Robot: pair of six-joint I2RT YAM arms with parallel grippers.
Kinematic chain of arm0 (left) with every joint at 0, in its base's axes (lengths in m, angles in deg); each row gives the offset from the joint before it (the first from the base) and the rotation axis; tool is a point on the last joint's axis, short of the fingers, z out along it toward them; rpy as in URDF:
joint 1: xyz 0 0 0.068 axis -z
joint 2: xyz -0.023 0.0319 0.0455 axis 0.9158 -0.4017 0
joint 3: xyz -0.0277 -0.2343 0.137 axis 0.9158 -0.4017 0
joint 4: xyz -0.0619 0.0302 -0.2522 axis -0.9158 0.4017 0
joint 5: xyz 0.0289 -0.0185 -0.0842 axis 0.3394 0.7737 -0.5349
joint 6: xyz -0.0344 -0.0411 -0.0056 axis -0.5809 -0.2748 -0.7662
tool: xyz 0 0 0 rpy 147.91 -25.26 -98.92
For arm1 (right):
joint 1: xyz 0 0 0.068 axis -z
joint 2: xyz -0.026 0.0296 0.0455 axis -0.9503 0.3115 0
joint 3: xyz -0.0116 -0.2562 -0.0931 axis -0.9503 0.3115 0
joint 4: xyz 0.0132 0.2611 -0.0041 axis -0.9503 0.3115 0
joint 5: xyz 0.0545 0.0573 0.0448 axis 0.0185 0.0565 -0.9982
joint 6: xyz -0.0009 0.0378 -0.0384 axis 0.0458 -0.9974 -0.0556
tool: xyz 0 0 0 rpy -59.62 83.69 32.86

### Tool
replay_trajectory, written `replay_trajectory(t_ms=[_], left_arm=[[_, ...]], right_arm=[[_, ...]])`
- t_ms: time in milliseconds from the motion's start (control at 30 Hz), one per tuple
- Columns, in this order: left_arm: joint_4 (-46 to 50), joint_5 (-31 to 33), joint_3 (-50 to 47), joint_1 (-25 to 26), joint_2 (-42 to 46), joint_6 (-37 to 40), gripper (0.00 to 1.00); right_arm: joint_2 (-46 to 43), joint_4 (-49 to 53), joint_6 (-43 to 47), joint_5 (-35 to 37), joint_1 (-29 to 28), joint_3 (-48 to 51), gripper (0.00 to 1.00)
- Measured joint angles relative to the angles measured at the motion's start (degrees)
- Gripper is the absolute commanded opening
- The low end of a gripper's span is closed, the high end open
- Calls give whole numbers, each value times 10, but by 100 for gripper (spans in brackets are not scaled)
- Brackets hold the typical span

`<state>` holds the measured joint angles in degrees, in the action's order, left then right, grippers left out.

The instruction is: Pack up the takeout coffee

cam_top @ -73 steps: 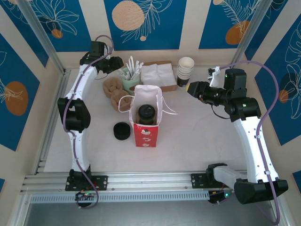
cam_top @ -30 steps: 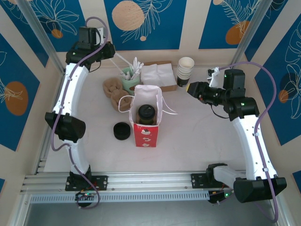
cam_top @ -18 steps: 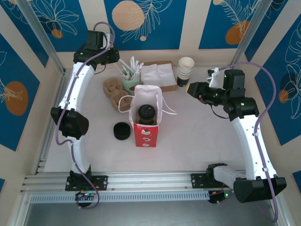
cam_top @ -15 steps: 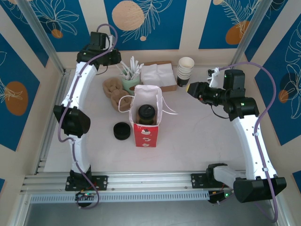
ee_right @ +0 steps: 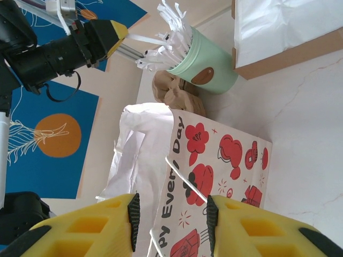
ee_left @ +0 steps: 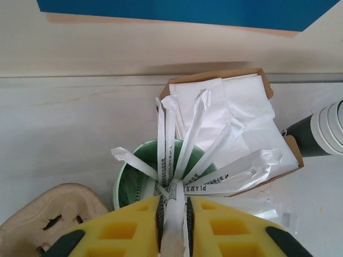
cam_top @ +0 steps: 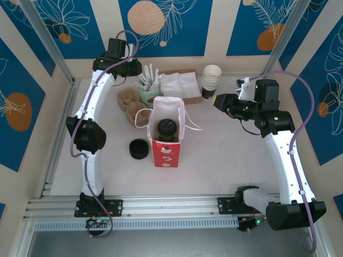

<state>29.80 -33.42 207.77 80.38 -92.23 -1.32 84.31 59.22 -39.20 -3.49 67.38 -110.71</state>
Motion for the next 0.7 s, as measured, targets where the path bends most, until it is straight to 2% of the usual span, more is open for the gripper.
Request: replay_trajectory(t_ms=[267,500,700], left_arm=[[1,0,0,0,0,1,8],[4,1,0,0,10,2,8],[28,18,0,2,75,11,9]], right_arm=[[0,0,0,0,0,3,40],[0,0,0,0,0,3,40],[0,0,0,0,2,3,40]])
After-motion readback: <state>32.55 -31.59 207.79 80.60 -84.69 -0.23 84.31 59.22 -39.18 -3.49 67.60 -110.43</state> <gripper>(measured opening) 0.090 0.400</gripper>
